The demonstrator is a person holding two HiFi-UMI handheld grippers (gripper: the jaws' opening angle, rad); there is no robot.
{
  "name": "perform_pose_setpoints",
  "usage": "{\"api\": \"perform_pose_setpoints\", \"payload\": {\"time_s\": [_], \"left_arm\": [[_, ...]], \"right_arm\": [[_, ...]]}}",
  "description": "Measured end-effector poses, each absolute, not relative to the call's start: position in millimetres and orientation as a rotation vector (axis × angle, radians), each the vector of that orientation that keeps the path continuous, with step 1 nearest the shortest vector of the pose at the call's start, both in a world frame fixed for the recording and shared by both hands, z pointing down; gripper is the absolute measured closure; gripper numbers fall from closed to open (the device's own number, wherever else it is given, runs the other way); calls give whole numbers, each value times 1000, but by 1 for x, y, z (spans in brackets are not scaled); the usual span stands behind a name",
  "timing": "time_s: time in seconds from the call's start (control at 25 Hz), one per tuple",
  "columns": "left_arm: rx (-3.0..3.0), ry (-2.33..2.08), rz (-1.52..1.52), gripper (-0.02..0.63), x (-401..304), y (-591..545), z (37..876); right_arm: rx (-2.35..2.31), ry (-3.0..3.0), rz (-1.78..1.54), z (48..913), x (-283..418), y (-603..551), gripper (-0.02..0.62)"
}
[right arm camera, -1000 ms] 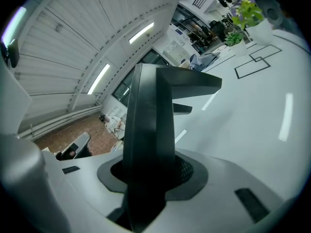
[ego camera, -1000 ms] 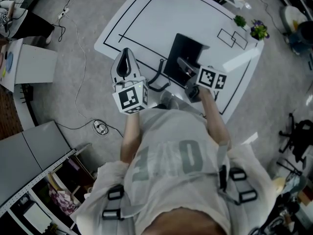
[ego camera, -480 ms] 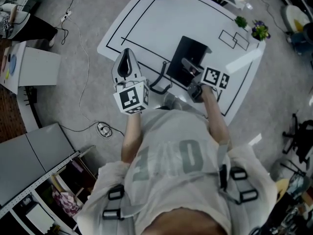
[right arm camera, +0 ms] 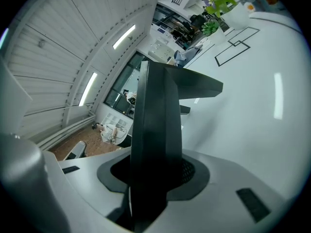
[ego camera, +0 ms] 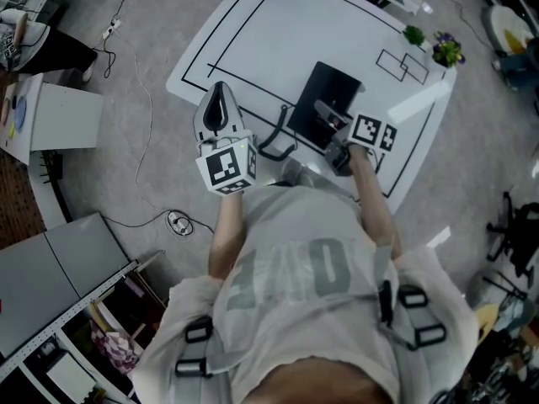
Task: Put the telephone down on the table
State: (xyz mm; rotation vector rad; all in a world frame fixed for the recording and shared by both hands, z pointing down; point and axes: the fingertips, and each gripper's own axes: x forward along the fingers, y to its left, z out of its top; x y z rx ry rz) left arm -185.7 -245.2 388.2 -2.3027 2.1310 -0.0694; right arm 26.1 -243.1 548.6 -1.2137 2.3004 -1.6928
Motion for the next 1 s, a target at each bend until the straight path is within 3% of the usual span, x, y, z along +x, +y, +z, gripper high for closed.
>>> {"api": "perform_pose_setpoints", "payload": {"time_s": [0.36, 1.0], "left_arm": [[-2317, 2112, -84, 597, -181, -249, 392], [-2331, 2082, -95, 597, -171, -251, 391]], "right_arm": [[-1227, 2306, -1736, 552, 28, -241, 436], [-1369, 2228, -1779, 573, 44, -233, 310]]}}
